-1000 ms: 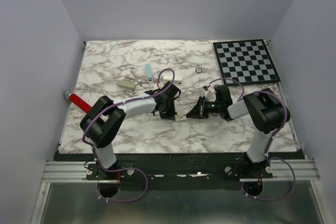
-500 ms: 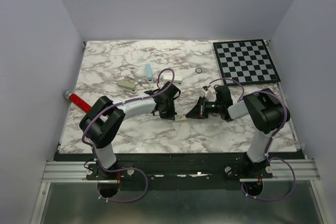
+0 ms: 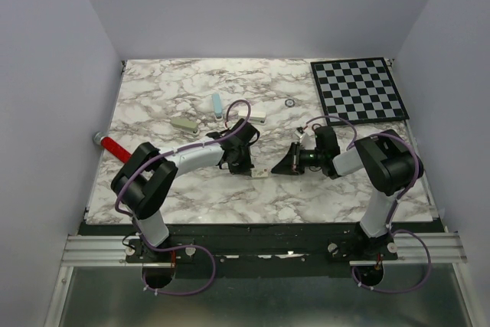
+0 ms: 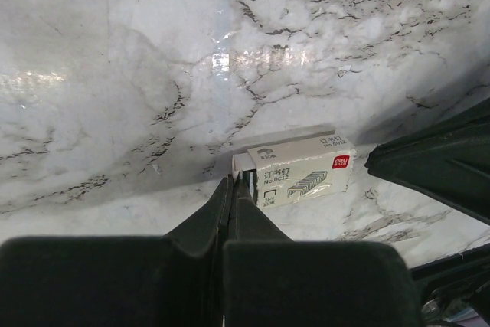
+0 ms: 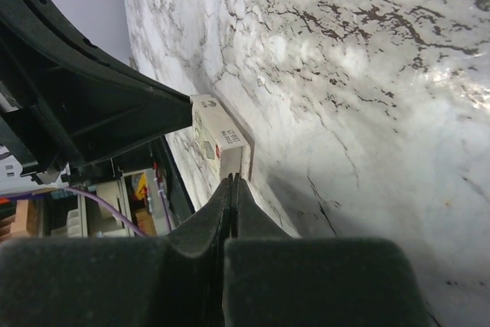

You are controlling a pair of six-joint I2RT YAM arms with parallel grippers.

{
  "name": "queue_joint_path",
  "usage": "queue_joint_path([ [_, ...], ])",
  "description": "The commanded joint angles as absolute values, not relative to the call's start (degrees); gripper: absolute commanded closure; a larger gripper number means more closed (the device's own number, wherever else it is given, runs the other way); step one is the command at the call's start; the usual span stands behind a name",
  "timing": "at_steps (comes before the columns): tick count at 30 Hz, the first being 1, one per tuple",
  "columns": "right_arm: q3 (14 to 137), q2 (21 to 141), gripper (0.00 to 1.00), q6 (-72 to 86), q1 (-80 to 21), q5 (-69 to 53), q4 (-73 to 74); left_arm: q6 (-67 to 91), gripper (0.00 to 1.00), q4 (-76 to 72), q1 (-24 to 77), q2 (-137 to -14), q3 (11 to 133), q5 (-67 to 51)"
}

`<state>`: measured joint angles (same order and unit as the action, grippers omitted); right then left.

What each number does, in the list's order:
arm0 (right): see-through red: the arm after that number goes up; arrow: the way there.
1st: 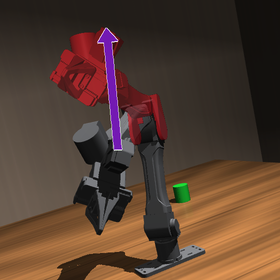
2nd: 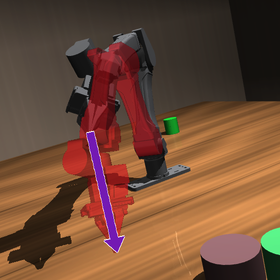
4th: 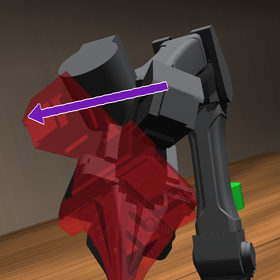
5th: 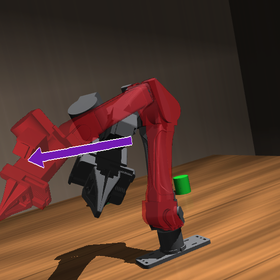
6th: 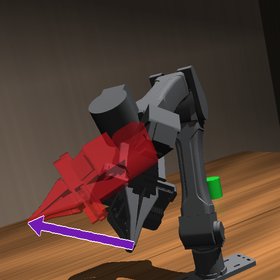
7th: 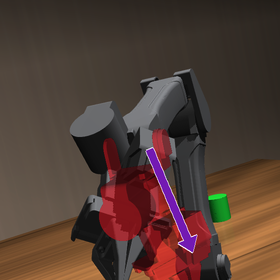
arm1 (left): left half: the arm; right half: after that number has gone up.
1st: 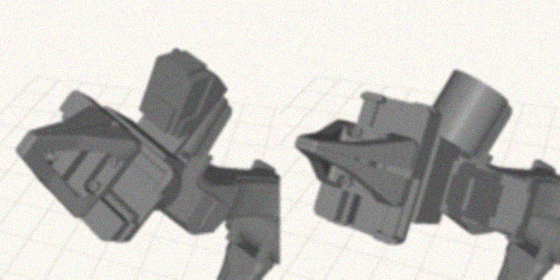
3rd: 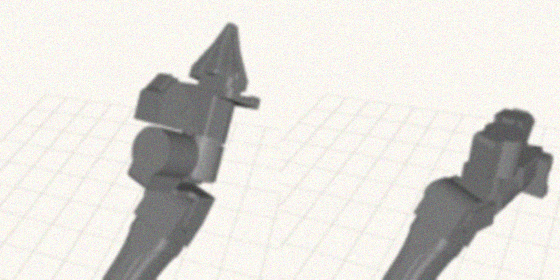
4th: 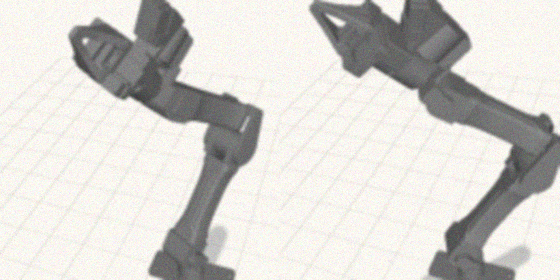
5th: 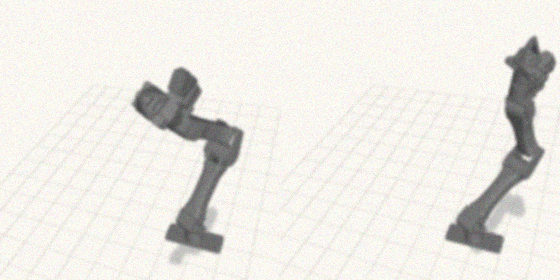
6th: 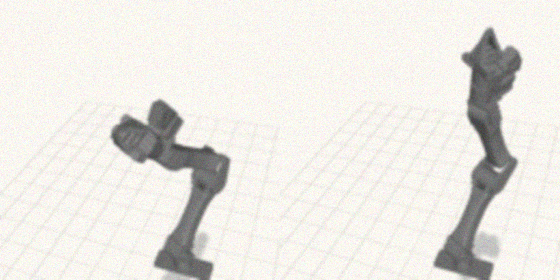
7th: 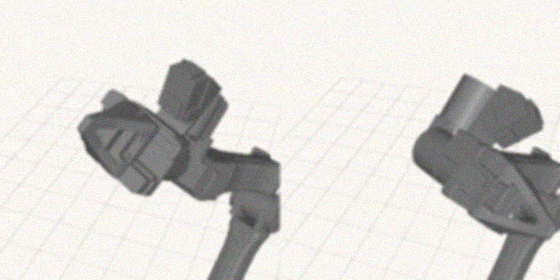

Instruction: Load the staples into the stapler

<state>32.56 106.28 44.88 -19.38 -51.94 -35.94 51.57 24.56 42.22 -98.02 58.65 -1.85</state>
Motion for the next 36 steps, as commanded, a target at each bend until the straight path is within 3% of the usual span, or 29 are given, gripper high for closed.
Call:
queue_joint_path([
  [1,31.99,105.29,0.84,42.98,-19.07,-51.94,-36.04,51.06,1.0,24.61,42.01,-96.59,57.83,-1.4],
  [6,32.08,106.26,0.68,42.98,-19.25,-51.68,-35.6,52.73,1.0,21.89,41.66,-97.12,55.9,-4.48],
  [10,33.05,106.79,0.62,42.1,-20.3,-50.8,-33.75,52.82,1.0,21.1,41.49,-97.21,55.63,-4.75],
  [36,36.38,111.18,0.66,45.35,-22.76,-52.03,-36.47,52.38,1.0,21.01,41.57,-97.73,56.69,-5.01],
])
